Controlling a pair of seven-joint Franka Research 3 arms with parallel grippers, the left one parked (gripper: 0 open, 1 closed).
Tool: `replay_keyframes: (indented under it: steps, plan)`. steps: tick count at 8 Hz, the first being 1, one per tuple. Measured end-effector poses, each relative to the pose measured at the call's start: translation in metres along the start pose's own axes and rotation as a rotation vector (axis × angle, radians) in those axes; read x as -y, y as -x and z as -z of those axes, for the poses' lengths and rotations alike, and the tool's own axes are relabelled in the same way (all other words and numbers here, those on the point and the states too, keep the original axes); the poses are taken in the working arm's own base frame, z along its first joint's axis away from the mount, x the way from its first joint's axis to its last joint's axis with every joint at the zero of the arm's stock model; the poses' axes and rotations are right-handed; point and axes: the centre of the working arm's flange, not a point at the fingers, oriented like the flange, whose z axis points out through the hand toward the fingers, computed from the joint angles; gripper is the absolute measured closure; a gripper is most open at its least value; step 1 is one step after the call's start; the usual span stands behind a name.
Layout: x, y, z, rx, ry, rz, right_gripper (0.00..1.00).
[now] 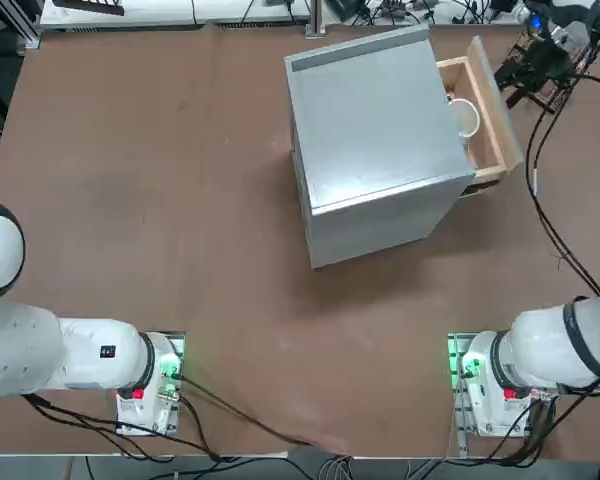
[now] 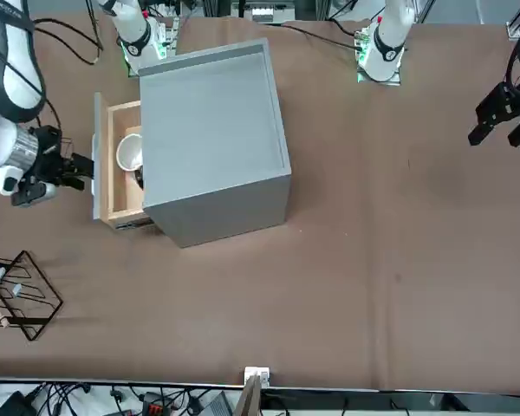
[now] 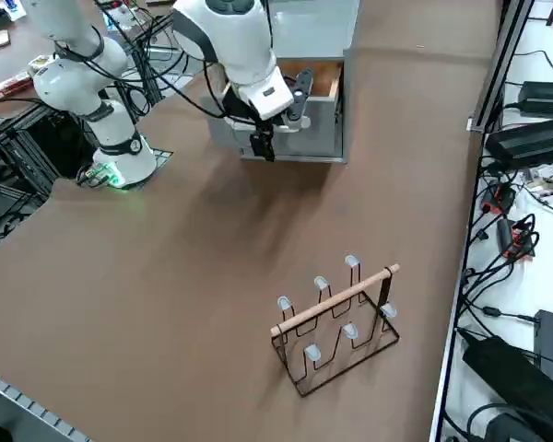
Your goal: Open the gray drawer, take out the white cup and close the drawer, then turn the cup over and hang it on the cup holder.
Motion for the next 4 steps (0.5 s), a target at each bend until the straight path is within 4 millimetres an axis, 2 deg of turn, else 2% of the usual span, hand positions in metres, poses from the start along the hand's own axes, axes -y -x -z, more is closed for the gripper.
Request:
replay_keyframes:
  steps: [4]
  plan:
    - [-0.028,0.002,0.021,0.004,0.056,-0.006,0.00]
